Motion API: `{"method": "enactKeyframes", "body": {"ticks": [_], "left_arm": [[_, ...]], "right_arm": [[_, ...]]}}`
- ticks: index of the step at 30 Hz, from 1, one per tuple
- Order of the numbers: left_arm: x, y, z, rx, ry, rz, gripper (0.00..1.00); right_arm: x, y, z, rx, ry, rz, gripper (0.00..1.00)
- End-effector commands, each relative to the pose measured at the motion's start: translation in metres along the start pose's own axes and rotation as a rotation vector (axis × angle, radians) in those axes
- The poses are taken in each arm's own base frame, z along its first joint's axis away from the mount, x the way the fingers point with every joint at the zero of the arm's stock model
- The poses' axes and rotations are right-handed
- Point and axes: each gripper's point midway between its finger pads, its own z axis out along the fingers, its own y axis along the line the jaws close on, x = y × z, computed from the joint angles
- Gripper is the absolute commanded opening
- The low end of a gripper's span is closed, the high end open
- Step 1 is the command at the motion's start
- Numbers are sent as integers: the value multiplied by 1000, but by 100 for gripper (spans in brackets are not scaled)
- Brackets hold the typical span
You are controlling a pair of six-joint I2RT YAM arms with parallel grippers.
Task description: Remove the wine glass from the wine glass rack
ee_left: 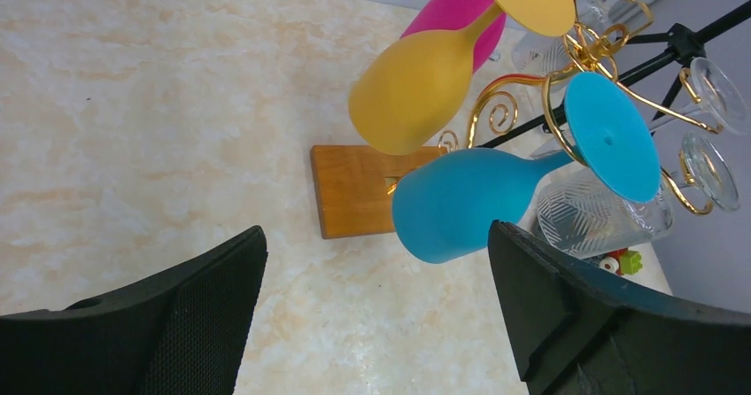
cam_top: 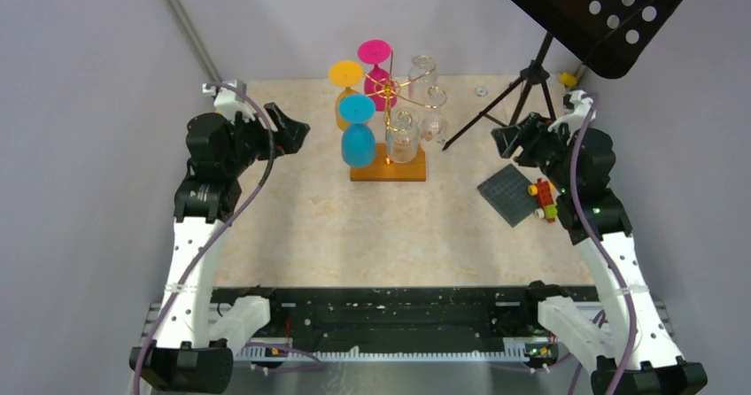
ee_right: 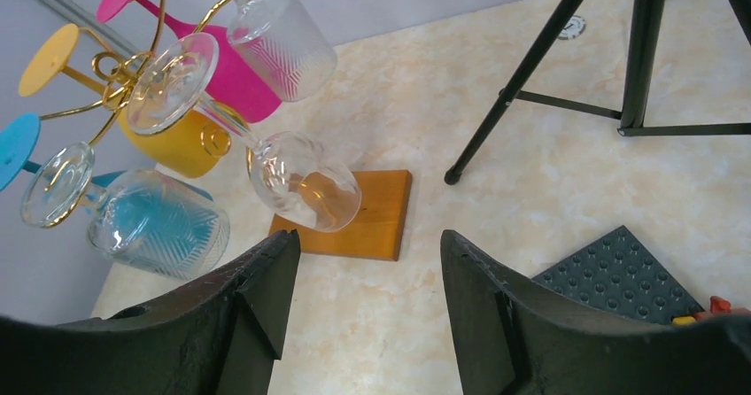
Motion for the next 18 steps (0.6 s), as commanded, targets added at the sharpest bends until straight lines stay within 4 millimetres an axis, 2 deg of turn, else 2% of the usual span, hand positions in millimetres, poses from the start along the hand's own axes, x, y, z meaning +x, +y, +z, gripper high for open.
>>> {"method": "enactKeyframes", "body": {"ticks": [1,7,13,18], "left_arm": [[-11,-18,-9,76,-47,0,99],[-10,-26,-8,121,-43,-15,99],[-3,-55,-14,301,-17,-7,99],[-2,-63,-21,344,-18,12,99]], "right_arm": [[-13,10,-1,-54,-55,22,63],[-7,28,-3,-148,-23,65,63],[1,53,-3,-302,0,154,66],[6,71,-2,-403,13,214,66]]}}
